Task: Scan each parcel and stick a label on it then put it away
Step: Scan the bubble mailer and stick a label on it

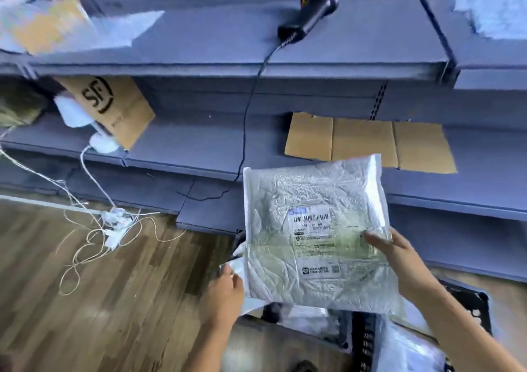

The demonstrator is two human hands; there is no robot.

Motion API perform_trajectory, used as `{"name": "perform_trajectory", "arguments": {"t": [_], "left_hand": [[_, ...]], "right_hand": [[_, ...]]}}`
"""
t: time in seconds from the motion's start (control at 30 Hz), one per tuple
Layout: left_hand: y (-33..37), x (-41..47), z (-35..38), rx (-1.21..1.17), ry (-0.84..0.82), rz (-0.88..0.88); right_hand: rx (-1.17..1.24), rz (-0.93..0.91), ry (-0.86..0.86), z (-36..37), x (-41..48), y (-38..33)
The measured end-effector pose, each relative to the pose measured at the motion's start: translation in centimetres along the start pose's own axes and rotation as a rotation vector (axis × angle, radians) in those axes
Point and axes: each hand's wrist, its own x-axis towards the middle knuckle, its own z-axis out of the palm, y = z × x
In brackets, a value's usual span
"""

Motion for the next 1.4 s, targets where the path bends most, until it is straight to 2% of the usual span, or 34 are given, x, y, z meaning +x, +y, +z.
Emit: {"name": "perform_trajectory", "arguments": {"t": [0.17, 0.43, 0.6, 0.87, 1.1, 1.4], "left_hand": [[1.3, -2.7, -6.2, -0.038, 0.093, 0.021], [3.6, -4.4, -15.0, -0.076, 0.207, 0.159], [2.8, -0.5, -20.5, -0.115, 0.26, 0.223], [0.9, 7.9, -28.1, -0.118, 0.245, 0.35], [3.0, 11.8, -30.9, -0.142, 0.258, 0.405], [7.3, 16.6, -34.3, -0.411, 0.392, 0.448]], "right_hand": [[0.051, -0.155, -0.044, 0.0, -3.4, -6.9], [0.081, -0.261, -0.098, 1.5, -7.2, -15.2], [0.112, -0.373, -0.102, 6.3, -6.5, -19.4], [0.225, -0.436, 0.034, 15.1, -3.2, -23.1], [0.257, -0.492, 0.075, 16.8, -0.8, -26.2], [0.24, -0.524, 0.039, 17.0, 1.9, -30.2]]}}
